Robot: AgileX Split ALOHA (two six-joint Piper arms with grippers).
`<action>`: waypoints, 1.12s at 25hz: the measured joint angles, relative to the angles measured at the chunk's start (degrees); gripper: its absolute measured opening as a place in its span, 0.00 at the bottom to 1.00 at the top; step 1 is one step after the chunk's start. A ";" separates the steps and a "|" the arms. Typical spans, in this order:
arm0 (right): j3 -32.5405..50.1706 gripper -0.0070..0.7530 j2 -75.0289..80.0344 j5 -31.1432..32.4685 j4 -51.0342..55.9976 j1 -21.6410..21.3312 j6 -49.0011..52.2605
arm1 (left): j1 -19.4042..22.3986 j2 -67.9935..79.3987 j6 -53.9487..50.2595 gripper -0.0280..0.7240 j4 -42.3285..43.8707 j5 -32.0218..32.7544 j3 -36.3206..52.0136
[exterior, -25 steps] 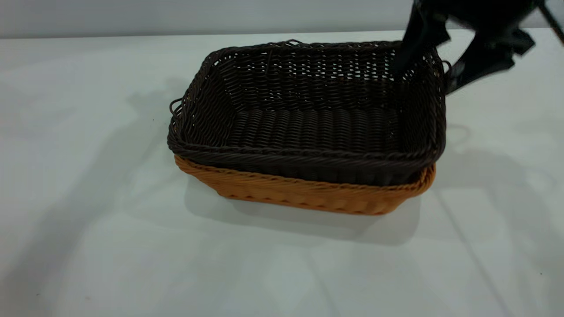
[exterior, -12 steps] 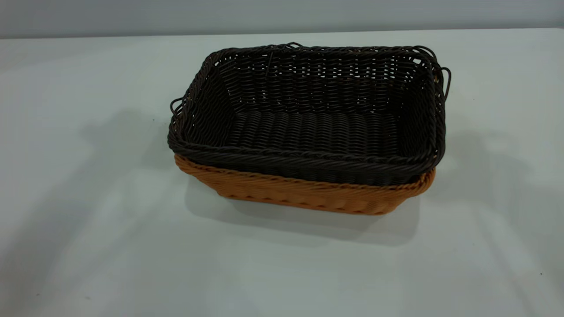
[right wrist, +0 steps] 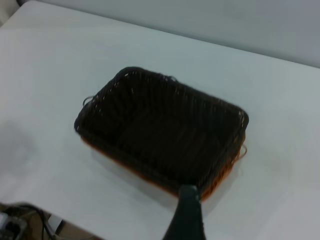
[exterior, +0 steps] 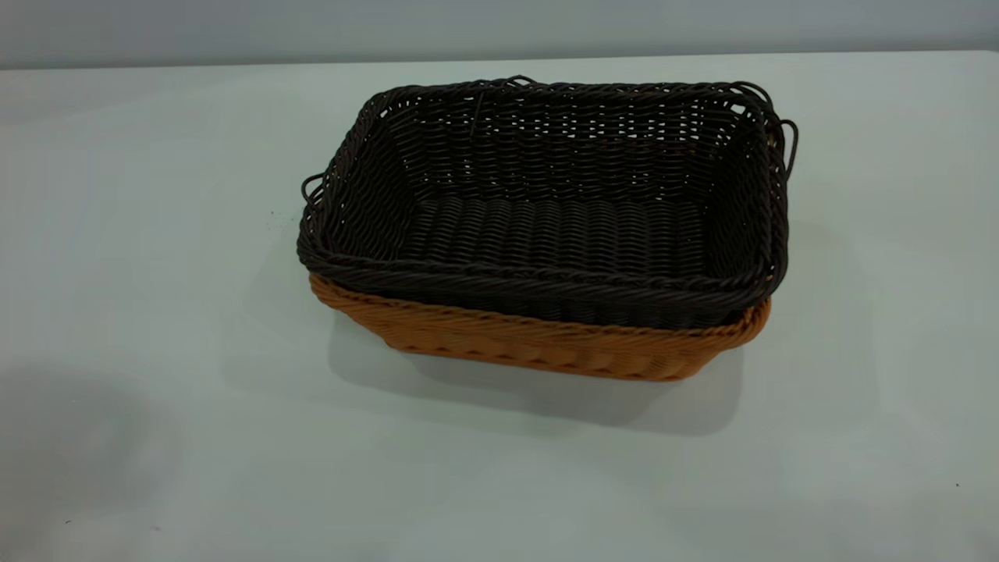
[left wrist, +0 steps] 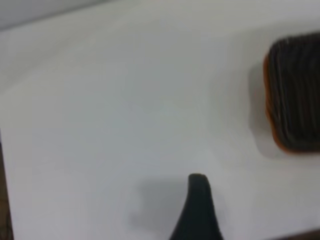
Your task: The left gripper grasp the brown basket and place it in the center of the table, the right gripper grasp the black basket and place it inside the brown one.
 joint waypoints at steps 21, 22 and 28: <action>29.69 0.76 -29.64 -0.50 -3.81 0.00 -6.61 | 0.00 -48.80 0.25 0.77 -2.71 -0.22 42.25; 29.88 0.76 -29.64 -0.50 -3.94 0.00 -6.61 | 0.00 -50.51 0.25 0.77 -2.71 -0.53 43.36; 30.18 0.76 -29.64 -0.54 -3.73 0.00 -5.48 | 0.00 -57.56 0.30 0.77 -2.76 -2.17 48.53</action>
